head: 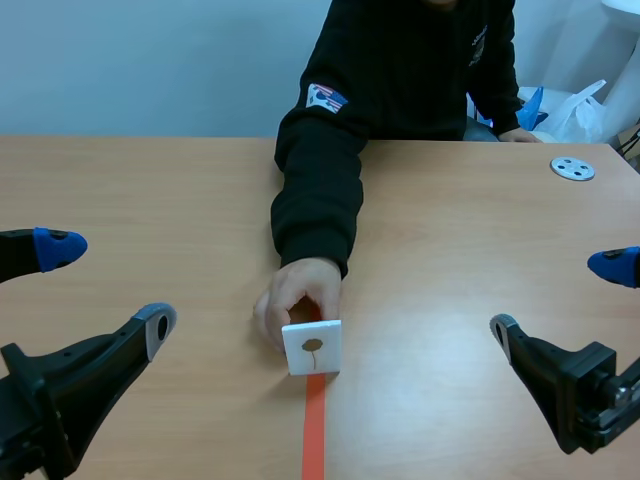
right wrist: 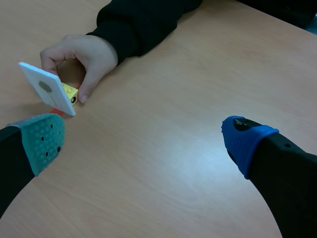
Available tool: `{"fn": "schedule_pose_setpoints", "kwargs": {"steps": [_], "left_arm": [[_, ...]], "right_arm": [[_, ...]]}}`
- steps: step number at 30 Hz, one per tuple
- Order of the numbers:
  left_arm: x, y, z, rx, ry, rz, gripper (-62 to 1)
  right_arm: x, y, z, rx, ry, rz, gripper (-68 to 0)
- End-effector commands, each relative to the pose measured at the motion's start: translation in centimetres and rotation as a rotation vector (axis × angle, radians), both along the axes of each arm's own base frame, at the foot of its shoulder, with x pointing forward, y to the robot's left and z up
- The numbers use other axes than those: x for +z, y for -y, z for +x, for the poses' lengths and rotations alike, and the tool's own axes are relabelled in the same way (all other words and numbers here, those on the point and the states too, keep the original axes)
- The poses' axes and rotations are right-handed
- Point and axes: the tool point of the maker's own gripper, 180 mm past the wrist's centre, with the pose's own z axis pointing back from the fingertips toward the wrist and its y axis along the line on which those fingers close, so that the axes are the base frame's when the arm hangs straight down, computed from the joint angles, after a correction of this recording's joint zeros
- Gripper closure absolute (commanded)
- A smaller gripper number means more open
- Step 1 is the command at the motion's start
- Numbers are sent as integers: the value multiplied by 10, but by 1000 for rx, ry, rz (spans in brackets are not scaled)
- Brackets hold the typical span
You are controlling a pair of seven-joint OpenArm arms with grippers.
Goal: Sort the leaf by its shape. The table is split by an orange tape line. A compound leaf with several leaflets goes to the left side, a simple leaf with one blade goes to the right side. Return to the home posture when a red brick is placed on the table.
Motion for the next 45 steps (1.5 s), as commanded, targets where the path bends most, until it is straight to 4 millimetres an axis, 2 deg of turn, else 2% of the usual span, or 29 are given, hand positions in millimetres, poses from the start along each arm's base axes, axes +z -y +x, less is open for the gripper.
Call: {"fn": "schedule_pose_setpoints", "kwargs": {"steps": [1, 4, 13, 20, 28, 36, 45], "left_arm": [[6, 2, 1, 0, 17, -21, -623], [2, 2, 1, -2, 1, -4, -623], [-27, 4, -7, -49, -79, 70, -623], [-59, 9, -1, -86, -119, 88, -623], [-96, 19, 14, -133, -124, 88, -623], [-126, 45, 31, -198, -115, 76, -623], [-144, 100, 46, -290, -94, 38, -623]], "right_arm": [[11, -3, 5, 5, 39, 16, -679], [11, -3, 5, 5, 39, 16, -679], [11, -3, 5, 5, 39, 16, -679], [11, -3, 5, 5, 38, 16, -679], [11, -3, 5, 5, 39, 16, -679], [11, -3, 5, 5, 39, 16, -679], [11, -3, 5, 5, 39, 16, -679]]}}
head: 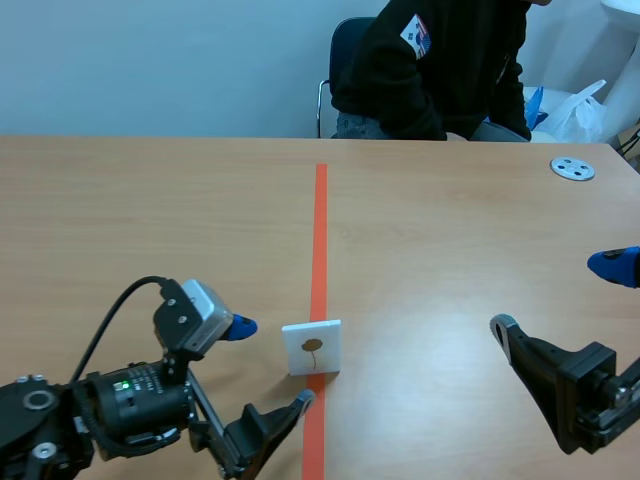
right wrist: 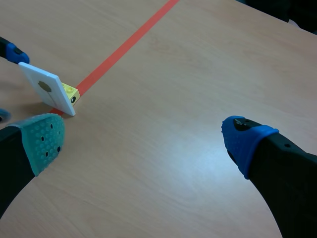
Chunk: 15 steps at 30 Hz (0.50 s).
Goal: Sort the leaf by its shape. The table is split by an orange tape line. A compound leaf with several leaflets goes to the left side, a simple leaf with one blade goes to the right side. Return to the home posture when a red brick is placed on the table.
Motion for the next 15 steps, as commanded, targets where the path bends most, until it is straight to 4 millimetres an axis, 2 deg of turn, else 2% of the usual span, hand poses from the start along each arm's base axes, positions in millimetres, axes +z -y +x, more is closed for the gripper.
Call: {"fn": "schedule_pose_setpoints", "kwargs": {"steps": [1, 5, 9, 11, 15], "left_arm": [[13, 13, 6, -12, 43, -43, -623], [6, 27, 17, -7, 70, -23, -623], [3, 32, 25, -12, 83, -13, -612], [3, 31, 27, -12, 88, -13, -555], [2, 28, 28, 2, 92, -4, -402]], "right_arm": [[11, -3, 5, 5, 39, 17, -679], [11, -3, 5, 5, 38, 16, -679], [11, -3, 5, 8, 39, 6, -679], [11, -3, 5, 8, 39, 6, -679], [11, -3, 5, 8, 39, 6, -679]]}}
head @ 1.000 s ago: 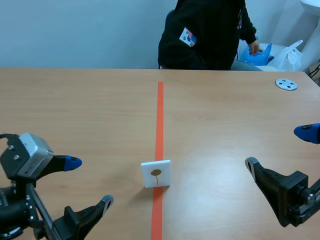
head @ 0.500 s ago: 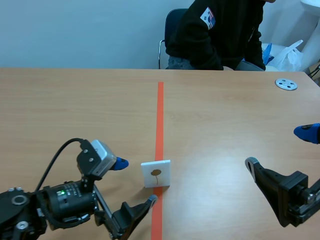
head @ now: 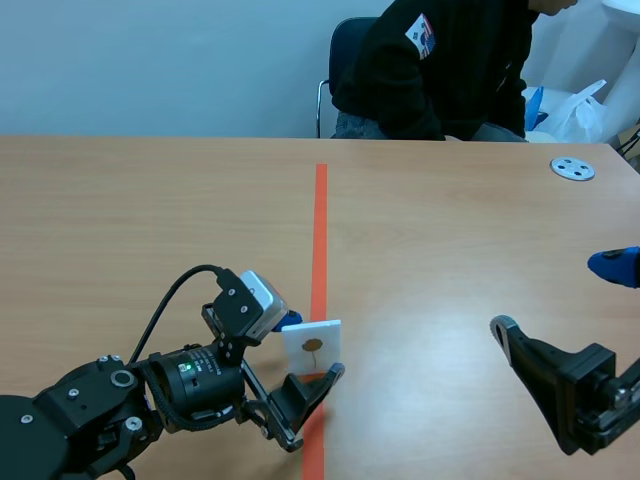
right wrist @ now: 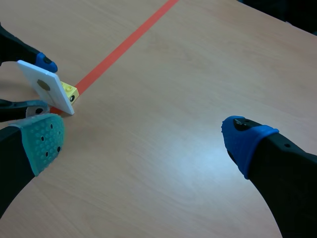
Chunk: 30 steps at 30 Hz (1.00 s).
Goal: Sort the leaf by its shape. The table is split by an orange tape line. A compound leaf with several leaflets goes to the left side, a simple leaf with one blade goes to the right side. Return to the home posture when a red brick is placed on the table.
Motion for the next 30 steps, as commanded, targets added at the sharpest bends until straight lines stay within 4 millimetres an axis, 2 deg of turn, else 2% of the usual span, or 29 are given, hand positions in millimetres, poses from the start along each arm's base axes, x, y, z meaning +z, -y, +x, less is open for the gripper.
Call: {"fn": "schedule_pose_setpoints", "kwargs": {"steps": [1, 9, 11, 15, 23, 30], "left_arm": [[10, 0, 5, 7, 27, -25, -360], [11, -1, 6, 14, 31, -22, -78], [11, 0, 6, 13, 32, -23, -28], [18, 3, 6, 10, 38, -49, -28], [63, 6, 4, 36, 46, -140, -28], [102, -24, 15, 142, 67, -164, -28]], "right_arm": [[11, -3, 5, 5, 39, 14, -679], [11, -3, 5, 5, 39, 14, -679], [11, -3, 5, 5, 39, 14, -679], [11, -3, 5, 5, 39, 14, -679], [11, -3, 5, 5, 38, 14, -679], [11, -3, 5, 5, 38, 14, -679]]}}
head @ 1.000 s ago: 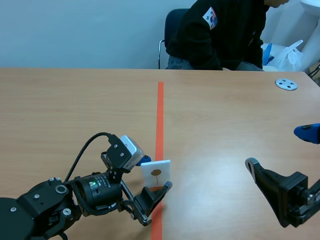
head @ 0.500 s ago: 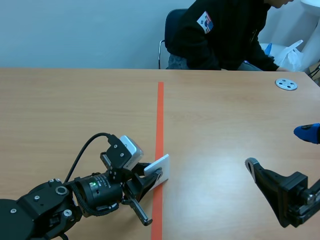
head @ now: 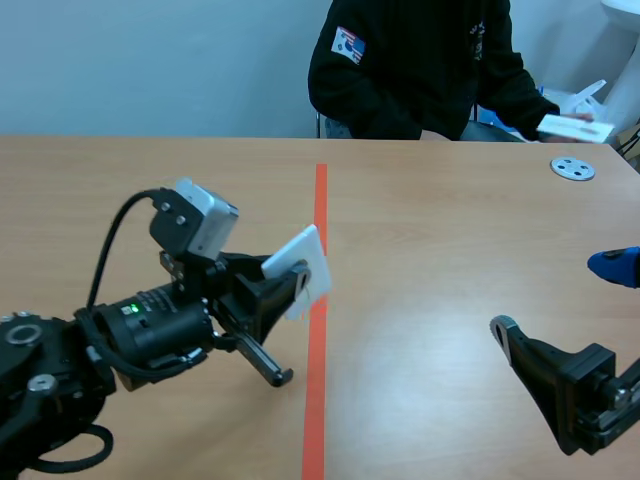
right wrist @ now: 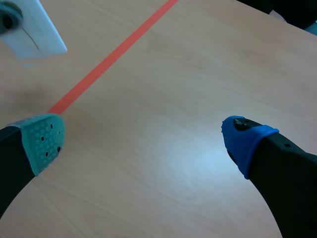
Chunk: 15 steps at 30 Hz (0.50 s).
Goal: Sort the leaf by its shape. The table is split by an orange tape line. A compound leaf with several leaflets goes to the left side, a simple leaf with one blade goes to the right side. Return to the home posture when a red brick is placed on the table.
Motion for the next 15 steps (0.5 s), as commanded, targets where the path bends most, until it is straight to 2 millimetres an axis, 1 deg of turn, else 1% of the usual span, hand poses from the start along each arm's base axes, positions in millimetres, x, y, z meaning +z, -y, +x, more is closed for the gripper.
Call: {"fn": "schedule_pose_setpoints", "kwargs": {"steps": [1, 4, 8, 12, 15], "left_arm": [[10, -11, 7, 31, 16, -6, -28], [25, -33, 17, 92, 40, -9, -28], [32, -69, 35, 197, 73, 36, -28], [37, -114, 52, 348, 92, 67, -28], [32, -147, 60, 449, 81, 86, -28]], "right_arm": [[11, -3, 5, 5, 38, 14, -679], [11, -3, 5, 5, 39, 14, -679], [11, -3, 5, 2, 39, 13, -679], [11, -3, 5, 2, 39, 13, -679], [11, -3, 5, 2, 39, 13, -679]]}}
